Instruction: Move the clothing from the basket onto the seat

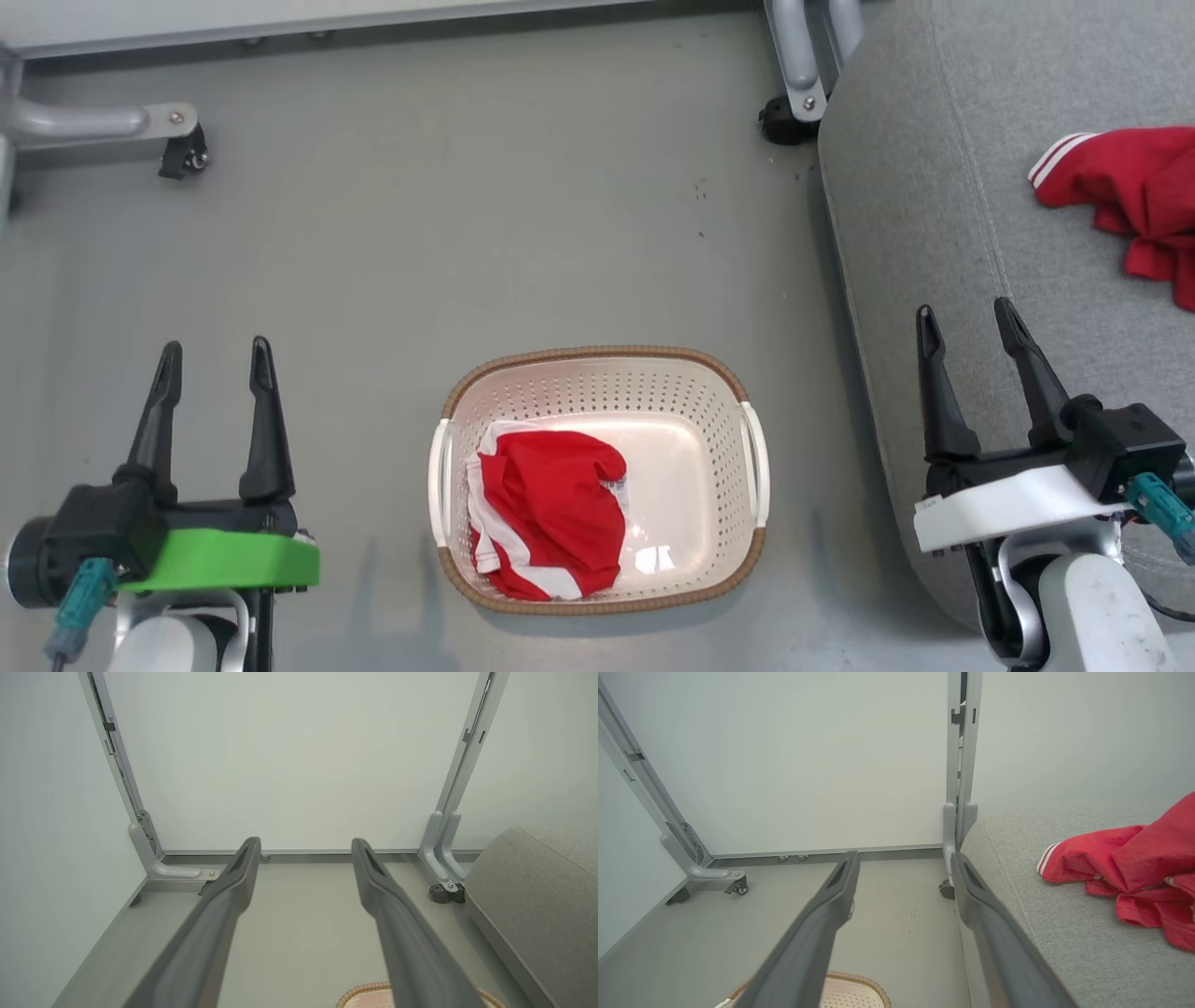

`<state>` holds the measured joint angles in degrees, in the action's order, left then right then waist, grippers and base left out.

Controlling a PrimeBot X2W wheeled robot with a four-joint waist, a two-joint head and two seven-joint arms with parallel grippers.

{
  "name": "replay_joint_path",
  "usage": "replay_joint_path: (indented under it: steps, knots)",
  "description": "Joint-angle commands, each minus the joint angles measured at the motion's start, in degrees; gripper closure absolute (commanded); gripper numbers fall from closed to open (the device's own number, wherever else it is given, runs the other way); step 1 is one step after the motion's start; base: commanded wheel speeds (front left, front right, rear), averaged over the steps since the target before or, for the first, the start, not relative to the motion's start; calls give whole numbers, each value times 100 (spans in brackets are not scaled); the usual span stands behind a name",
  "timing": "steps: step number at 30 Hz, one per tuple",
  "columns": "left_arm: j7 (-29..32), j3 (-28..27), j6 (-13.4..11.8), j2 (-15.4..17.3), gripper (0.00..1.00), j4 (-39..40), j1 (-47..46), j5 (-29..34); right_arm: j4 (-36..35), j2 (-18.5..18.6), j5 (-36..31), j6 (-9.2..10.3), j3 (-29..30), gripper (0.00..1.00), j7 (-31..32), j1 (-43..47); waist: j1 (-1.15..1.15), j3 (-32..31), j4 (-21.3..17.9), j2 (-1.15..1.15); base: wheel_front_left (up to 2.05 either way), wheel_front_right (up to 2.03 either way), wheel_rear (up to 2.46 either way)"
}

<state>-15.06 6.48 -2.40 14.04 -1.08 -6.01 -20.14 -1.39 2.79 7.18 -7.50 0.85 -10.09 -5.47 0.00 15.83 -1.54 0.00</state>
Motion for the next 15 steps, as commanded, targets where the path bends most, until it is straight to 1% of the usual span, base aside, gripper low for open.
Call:
replay_joint_path:
  steps: [1, 6, 15]
  knots:
    - [-15, -16, 47, -32, 0, -41, 152, 99, -48, 21, -9, 1, -7, 0, 35, 141, 0, -290, 173, 0, 0, 0, 0]
    - [-15, -9, 194, -101, 0, -150, 428, 266, -118, 20, 38, 1, -70, 0, 154, 380, 0, -513, 146, 0, 0, 0, 0]
    - [-10, 13, 303, -200, 0, -334, 779, 425, -224, 20, 94, 1, -165, 0, 337, 761, 0, -858, 85, 0, 0, 0, 0]
